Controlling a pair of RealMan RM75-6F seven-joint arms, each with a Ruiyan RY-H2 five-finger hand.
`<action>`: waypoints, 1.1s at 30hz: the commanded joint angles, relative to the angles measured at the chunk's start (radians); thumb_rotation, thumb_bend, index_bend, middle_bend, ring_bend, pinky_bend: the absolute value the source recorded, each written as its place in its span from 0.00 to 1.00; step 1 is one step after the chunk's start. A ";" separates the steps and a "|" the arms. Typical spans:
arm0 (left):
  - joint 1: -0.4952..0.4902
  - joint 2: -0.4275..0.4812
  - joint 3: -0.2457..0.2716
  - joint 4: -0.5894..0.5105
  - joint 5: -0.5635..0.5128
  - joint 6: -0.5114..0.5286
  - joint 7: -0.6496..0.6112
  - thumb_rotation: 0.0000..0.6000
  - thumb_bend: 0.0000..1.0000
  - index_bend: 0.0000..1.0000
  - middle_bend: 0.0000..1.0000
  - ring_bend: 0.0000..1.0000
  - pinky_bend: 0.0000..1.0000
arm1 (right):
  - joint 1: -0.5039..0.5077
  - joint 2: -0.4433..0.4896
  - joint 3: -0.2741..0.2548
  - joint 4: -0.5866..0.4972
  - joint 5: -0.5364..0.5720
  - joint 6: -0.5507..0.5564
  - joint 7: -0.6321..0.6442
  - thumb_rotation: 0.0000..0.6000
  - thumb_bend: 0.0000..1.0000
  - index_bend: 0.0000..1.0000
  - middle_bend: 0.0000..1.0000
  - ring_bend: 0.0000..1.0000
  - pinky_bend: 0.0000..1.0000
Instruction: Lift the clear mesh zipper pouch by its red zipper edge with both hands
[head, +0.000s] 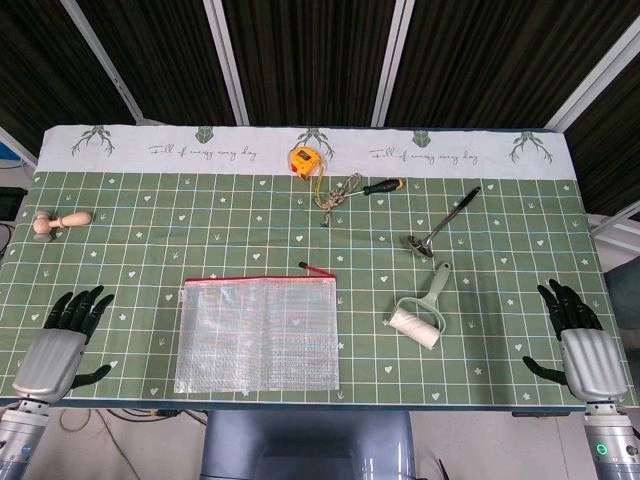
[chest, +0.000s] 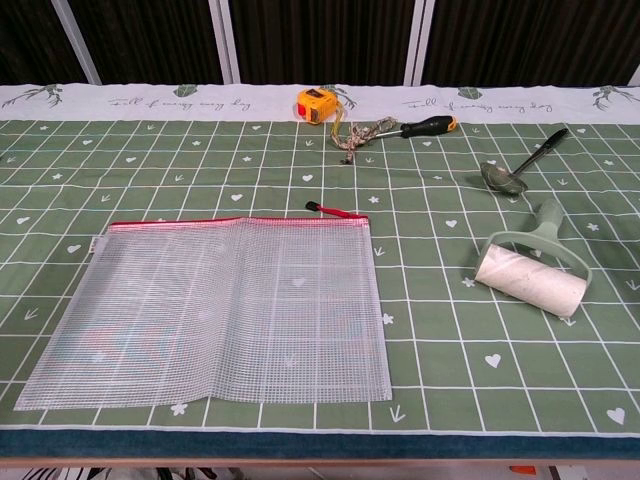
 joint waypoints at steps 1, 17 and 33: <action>0.000 0.000 0.001 0.000 0.000 -0.001 0.000 1.00 0.04 0.00 0.00 0.00 0.00 | 0.000 0.001 -0.001 -0.001 -0.001 -0.002 0.001 1.00 0.14 0.00 0.00 0.00 0.18; -0.003 -0.003 -0.002 -0.001 -0.015 -0.013 0.009 1.00 0.04 0.00 0.00 0.00 0.00 | 0.004 0.008 -0.005 -0.016 0.016 -0.029 -0.006 1.00 0.14 0.00 0.00 0.00 0.18; -0.163 -0.056 -0.123 -0.148 -0.123 -0.180 0.200 1.00 0.13 0.07 0.00 0.00 0.00 | 0.009 0.004 -0.004 -0.012 0.026 -0.044 -0.001 1.00 0.14 0.00 0.00 0.00 0.18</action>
